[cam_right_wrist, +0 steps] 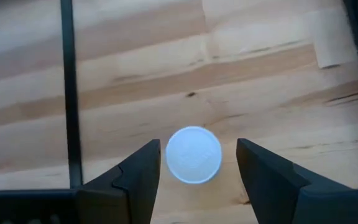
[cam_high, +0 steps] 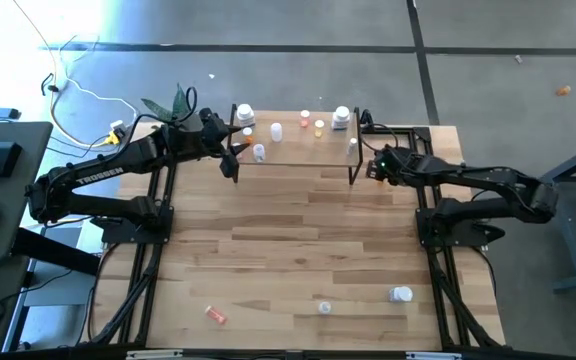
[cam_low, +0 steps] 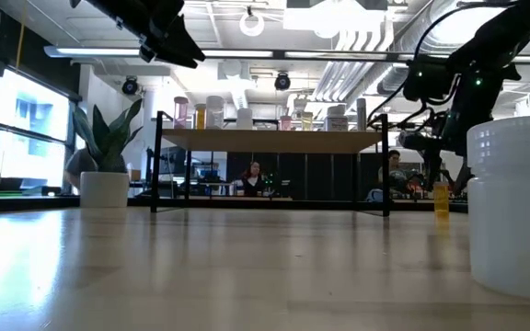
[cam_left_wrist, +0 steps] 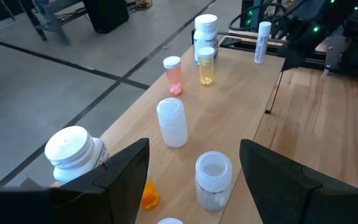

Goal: Pick and place medicine bottles onto shelf by color
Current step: Put the orange transparent pill bottle on the shelf

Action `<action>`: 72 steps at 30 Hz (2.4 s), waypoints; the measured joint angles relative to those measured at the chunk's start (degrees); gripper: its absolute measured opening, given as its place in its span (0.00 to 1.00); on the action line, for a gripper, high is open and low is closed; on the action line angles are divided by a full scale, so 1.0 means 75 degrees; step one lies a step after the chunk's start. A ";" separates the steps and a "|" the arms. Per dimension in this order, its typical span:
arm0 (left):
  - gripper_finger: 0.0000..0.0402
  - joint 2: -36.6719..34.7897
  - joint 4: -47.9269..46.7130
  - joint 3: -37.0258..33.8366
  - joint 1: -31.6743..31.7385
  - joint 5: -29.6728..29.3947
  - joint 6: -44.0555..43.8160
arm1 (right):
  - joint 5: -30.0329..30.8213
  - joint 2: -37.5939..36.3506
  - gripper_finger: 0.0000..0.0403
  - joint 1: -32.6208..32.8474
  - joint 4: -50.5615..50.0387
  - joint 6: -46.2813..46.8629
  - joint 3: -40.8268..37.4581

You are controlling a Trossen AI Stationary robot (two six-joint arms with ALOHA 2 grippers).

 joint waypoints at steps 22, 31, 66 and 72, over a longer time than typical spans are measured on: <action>0.60 0.0000 0.0008 0.0000 0.0003 0.0000 0.0000 | -0.0069 0.0230 0.27 0.0000 0.0055 -0.0145 0.0000; 0.60 0.0002 0.0009 0.0000 0.0001 0.0000 -0.0001 | -0.0558 0.0230 0.27 0.0000 -0.0070 -0.0157 0.0144; 0.60 0.0002 0.0006 0.0003 0.0000 0.0000 0.0000 | 0.0659 0.0221 0.27 -0.0318 -0.2618 -0.2914 0.6566; 0.60 0.0001 0.0006 0.0000 0.0003 0.0000 0.0000 | 0.0495 0.0815 0.27 -0.0121 -0.2576 -0.3519 0.7795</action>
